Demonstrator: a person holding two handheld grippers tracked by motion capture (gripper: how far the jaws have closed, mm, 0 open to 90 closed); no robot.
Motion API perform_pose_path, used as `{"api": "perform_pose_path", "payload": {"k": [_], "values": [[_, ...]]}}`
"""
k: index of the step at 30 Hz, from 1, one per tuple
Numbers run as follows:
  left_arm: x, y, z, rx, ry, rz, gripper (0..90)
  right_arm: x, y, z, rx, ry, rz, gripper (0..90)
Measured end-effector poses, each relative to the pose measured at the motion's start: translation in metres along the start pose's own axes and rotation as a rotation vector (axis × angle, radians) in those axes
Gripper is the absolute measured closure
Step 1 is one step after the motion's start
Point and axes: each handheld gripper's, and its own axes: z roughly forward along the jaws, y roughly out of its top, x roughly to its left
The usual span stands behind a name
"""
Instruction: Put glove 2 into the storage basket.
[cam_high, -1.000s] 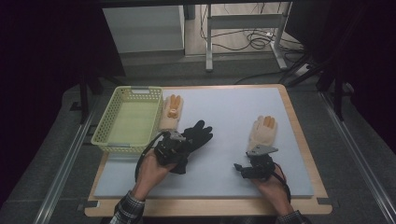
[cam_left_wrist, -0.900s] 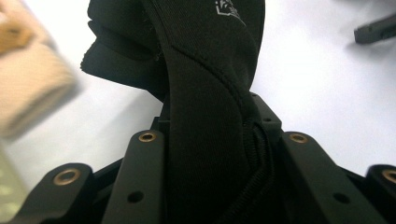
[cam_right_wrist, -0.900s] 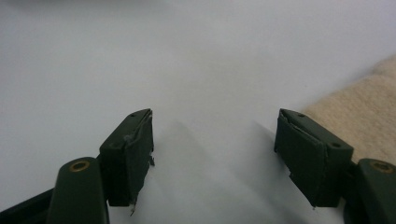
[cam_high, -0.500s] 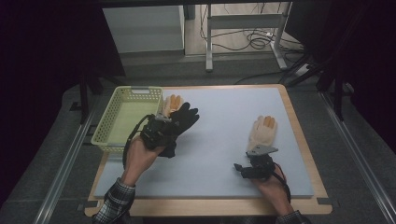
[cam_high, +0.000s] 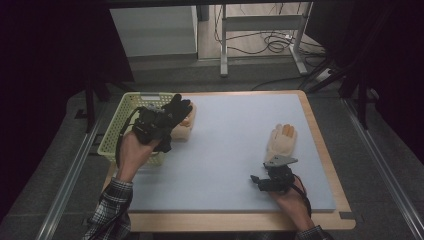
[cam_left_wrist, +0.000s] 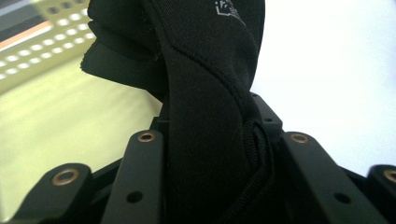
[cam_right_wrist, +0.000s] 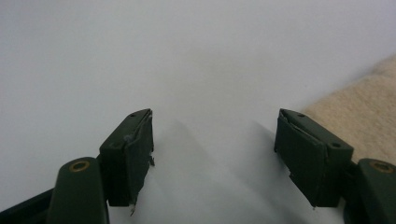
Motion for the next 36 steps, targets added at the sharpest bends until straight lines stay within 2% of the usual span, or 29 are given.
{"api": "perform_pose_path", "payload": {"k": [10,15,18,23,28,32,36], "values": [[0.048,-0.007,-0.005,0.019,0.110,-0.086,64.7,0.000,0.000,0.000,-0.003,0.000,0.000,27.8],[0.076,-0.018,0.003,0.058,0.167,-0.139,64.3,0.000,0.000,0.000,-0.002,0.000,0.001,27.9],[0.093,-0.026,0.013,0.087,0.181,-0.170,64.1,0.000,0.000,0.000,-0.002,0.001,0.001,27.9],[0.108,-0.032,0.028,0.120,0.189,-0.194,63.8,0.000,0.000,0.000,-0.003,0.001,0.002,27.9],[0.118,-0.034,0.049,0.182,0.200,-0.205,63.1,0.000,0.000,0.000,-0.003,0.001,0.002,27.9],[0.123,-0.034,0.064,0.238,0.213,-0.210,62.4,0.000,0.000,0.000,-0.003,0.002,0.002,27.8],[0.128,-0.035,0.079,0.316,0.253,-0.205,61.0,0.000,0.000,0.000,-0.003,0.002,0.002,27.7]]}}
